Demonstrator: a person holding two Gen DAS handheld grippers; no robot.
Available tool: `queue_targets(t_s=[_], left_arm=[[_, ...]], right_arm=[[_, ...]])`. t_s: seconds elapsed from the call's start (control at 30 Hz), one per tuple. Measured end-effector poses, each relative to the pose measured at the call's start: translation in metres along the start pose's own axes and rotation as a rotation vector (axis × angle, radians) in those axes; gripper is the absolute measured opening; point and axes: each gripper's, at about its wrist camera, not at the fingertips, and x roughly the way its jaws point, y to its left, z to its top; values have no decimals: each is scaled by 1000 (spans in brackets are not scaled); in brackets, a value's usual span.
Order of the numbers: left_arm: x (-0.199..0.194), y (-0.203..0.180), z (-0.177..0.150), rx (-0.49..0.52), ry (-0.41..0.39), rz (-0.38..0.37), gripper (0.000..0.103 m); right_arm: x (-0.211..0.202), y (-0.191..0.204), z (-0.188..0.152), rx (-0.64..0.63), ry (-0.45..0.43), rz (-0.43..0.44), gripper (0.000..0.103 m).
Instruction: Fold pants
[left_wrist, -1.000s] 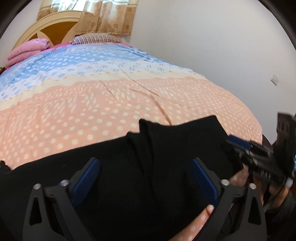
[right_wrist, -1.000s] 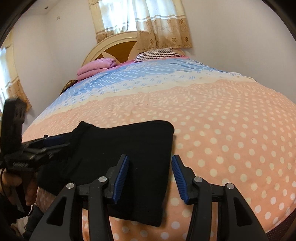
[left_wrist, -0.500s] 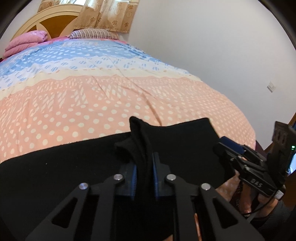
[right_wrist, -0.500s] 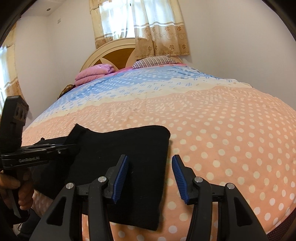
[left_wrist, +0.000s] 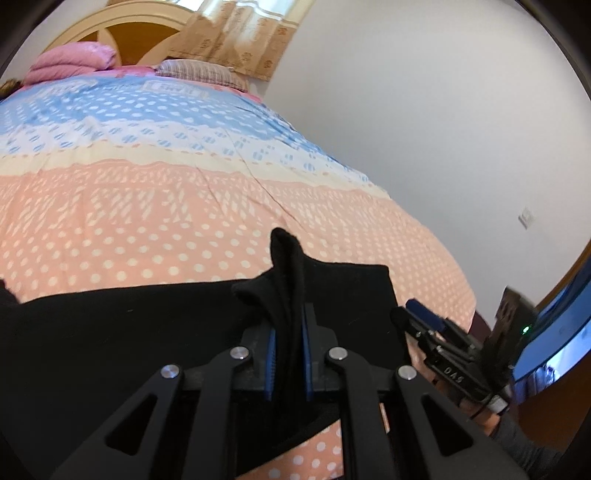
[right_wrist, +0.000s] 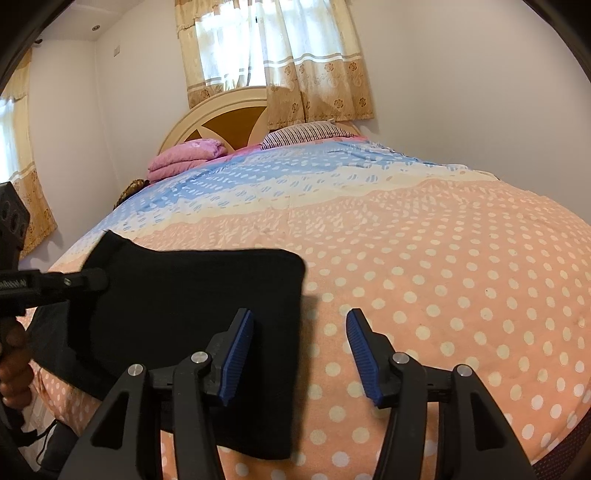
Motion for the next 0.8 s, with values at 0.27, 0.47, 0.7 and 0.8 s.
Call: queue_targets(t_s=[0.27, 0.47, 0.7, 0.8], left_arm=[[-23, 31, -2, -81, -1, 47, 12], [-23, 58, -15, -141, 25, 83, 12], [-18, 74, -31, -135, 20, 127, 12], [-17, 79, -37, -132, 8, 129, 12]], right_arm=[[2, 7, -3, -30, -2, 6, 57], [0, 17, -7, -70, -10, 51, 57], [-2, 50, -19, -229, -8, 163, 60], [-1, 64, -27, -291, 16, 207, 60]])
